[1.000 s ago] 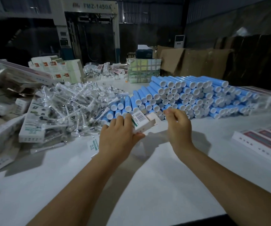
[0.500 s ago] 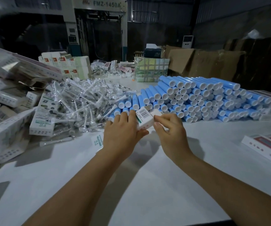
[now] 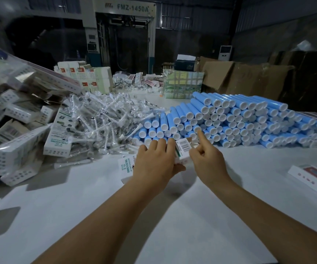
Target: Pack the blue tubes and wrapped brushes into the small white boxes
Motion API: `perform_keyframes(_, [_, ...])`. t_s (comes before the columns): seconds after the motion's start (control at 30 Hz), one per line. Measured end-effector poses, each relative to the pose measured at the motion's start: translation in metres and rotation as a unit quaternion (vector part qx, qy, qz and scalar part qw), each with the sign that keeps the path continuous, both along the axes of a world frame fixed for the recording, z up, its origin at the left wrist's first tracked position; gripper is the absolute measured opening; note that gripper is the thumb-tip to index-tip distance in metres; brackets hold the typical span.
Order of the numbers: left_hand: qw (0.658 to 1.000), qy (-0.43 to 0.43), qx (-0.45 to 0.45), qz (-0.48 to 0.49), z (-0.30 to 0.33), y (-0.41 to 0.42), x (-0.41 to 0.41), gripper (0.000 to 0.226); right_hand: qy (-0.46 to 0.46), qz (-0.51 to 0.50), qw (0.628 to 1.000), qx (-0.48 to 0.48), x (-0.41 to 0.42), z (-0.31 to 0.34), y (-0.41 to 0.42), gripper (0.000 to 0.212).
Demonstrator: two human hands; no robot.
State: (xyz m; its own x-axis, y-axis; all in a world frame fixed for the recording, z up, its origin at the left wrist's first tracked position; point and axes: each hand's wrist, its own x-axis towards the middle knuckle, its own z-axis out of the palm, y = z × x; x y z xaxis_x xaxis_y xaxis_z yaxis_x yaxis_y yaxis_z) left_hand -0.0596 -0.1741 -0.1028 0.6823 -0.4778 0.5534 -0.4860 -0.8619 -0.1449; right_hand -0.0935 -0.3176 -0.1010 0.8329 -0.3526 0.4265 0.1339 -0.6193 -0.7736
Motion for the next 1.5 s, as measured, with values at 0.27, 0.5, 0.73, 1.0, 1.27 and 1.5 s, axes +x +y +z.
perform_keyframes(0.27, [1.0, 0.001, -0.003, 0.001, -0.003, -0.001, -0.001, 0.077, -0.021, 0.009, 0.999, 0.046, -0.003, -0.002, 0.001, 0.016])
perform_keyframes(0.5, [1.0, -0.013, -0.002, 0.001, -0.002, 0.0, 0.0, 0.075, -0.041, 0.038, 0.995, 0.082, -0.002, 0.0, 0.01, 0.02])
perform_keyframes(0.73, [0.999, 0.002, -0.034, 0.013, 0.0, -0.001, 0.0, 0.08, -0.069, -0.035, 0.992, 0.101, 0.002, 0.008, 0.002, 0.045])
perform_keyframes(1.0, [0.999, -0.001, -0.032, 0.011, 0.002, -0.006, 0.001, 0.08, 0.063, 0.239, 0.748, 0.615, 0.004, 0.007, 0.008, 0.041])
perform_keyframes(1.27, [1.0, -0.022, -0.014, 0.0, 0.0, -0.014, -0.002, 0.078, -0.015, 0.136, 0.858, 0.495, 0.007, 0.002, 0.011, 0.019])
perform_keyframes(1.5, [0.999, -0.029, -0.03, -0.011, 0.002, -0.014, -0.006, 0.075, -0.052, 0.094, 0.903, 0.416, 0.004, 0.003, 0.009, 0.012])
